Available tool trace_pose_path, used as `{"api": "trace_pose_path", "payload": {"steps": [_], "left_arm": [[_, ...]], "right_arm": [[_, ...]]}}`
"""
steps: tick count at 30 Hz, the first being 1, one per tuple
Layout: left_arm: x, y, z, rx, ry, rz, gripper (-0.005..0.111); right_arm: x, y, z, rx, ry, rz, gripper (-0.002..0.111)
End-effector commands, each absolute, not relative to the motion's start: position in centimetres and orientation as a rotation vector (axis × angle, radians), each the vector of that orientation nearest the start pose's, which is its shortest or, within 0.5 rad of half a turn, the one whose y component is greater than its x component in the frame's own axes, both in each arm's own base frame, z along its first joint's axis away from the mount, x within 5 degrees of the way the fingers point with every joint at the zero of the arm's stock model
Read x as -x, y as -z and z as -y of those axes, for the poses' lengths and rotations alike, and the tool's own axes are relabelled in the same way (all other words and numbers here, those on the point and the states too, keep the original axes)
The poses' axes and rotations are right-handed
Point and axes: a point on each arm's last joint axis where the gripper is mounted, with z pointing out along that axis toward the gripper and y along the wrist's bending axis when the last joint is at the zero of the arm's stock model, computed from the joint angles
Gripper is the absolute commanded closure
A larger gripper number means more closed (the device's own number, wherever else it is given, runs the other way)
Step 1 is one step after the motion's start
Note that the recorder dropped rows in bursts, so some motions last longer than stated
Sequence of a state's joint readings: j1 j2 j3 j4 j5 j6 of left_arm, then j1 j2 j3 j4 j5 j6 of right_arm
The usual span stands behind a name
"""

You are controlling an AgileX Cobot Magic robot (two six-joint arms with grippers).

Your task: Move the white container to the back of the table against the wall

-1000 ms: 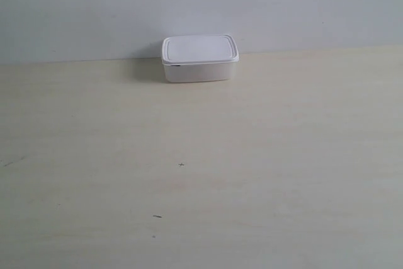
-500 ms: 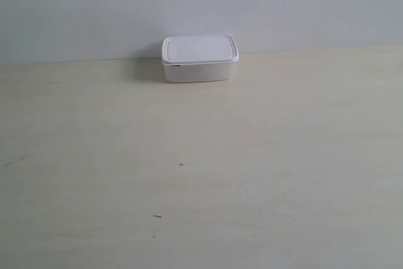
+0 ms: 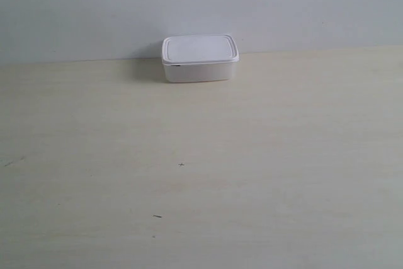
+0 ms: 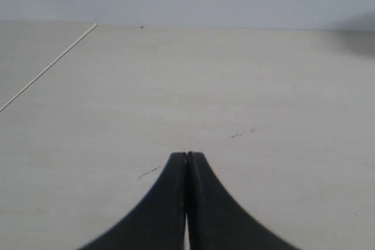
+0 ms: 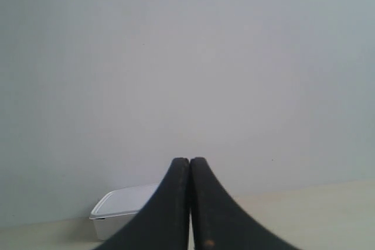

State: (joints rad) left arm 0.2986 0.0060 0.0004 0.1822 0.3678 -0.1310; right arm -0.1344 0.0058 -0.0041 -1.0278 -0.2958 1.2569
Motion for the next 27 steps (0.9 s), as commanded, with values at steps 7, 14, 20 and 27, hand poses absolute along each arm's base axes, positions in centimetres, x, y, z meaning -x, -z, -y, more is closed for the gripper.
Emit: {"api": "trace_pose_path", "payload": {"steps": [7,14,20,27], "left_arm": [[-4.87,-18.02,-2.10,0.290,-0.289,-1.837,0.107],[-4.87,-18.02,-2.10,0.290,-0.289,-1.837,0.107],[-4.87,-18.02,-2.10,0.290,-0.289,-1.837,0.107],[-4.87,-18.02,-2.10,0.290,-0.289,-1.837,0.107]], "right_arm": [[-5.35,-22.70,-1.58,-0.046,-0.270,-1.334,0.108],[-5.35,-22.70,-1.58,-0.046,-0.270,-1.334,0.108],[-5.35,-22.70,-1.58,-0.046,-0.270,-1.334,0.108],[-5.44,-22.48,-1.22,-0.044,-0.196,-1.357,0.108]]}}
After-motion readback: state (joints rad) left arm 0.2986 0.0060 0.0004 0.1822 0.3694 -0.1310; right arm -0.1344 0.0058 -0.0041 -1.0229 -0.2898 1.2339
